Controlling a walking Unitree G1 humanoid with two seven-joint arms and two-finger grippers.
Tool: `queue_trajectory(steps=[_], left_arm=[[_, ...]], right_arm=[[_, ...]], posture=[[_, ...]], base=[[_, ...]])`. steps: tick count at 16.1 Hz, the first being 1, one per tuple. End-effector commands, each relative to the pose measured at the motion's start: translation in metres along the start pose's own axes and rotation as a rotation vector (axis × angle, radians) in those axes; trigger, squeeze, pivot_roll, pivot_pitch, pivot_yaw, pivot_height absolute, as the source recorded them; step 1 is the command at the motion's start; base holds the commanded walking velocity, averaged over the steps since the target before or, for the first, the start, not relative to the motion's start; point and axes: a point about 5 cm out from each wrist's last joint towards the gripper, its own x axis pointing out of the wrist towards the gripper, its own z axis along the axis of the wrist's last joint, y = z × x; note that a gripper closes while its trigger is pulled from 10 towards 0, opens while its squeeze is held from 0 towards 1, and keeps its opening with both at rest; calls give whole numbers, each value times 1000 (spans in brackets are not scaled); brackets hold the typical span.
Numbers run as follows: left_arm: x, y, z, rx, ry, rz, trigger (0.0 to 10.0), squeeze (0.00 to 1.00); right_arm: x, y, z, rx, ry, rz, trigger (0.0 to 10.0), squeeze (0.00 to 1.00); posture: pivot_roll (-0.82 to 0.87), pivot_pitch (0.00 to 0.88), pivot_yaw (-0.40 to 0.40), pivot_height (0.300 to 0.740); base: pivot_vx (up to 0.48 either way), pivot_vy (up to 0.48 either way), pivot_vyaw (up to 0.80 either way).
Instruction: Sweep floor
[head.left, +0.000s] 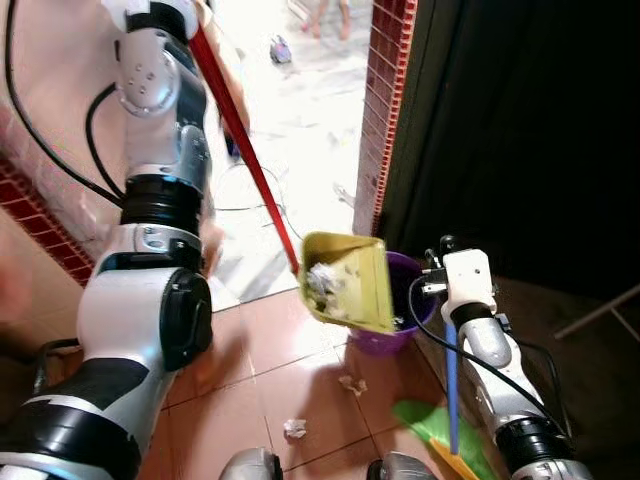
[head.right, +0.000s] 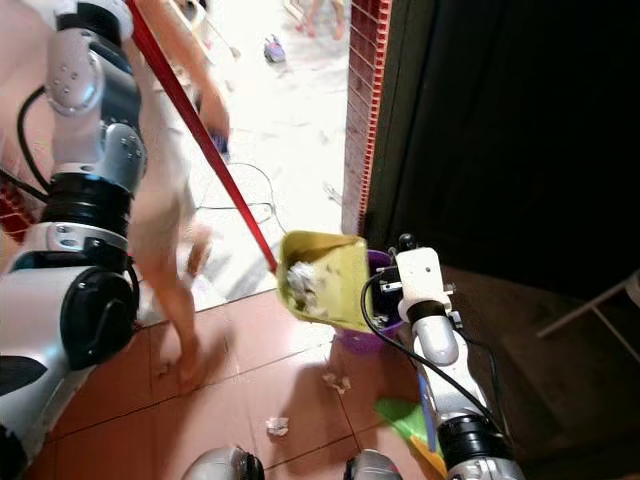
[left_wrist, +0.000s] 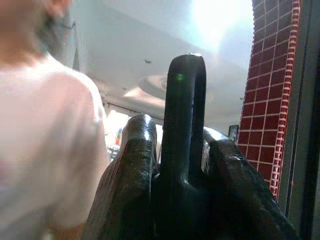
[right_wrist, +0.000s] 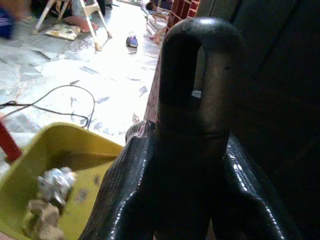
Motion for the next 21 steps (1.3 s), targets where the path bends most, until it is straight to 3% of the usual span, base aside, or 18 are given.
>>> queue_trajectory(steps=[1,18,19,21], left_arm=[[10,-8,20,-24,-98,-2,10000,0],[9,-9,19,-20,-102,-7,10000,0],[-5,0,-20,227,24,-70,10000,0],[-7,5,-23,258,39,-68,10000,0]], right_arm=[[-5,-2,-10,-29,49,7,10000,0],[-5,-2,-10,-29,48,8,10000,0],[-31,3,-14,-19,30,75,10000,0],[-33,10,-12,-35,9,114,10000,0]], posture=[[-145,0,73,740],[-145,0,73,740],[-220,0,103,740],[-217,0,98,740]], base=[[0,0,0],[0,0,0],[0,0,0],[0,0,0]])
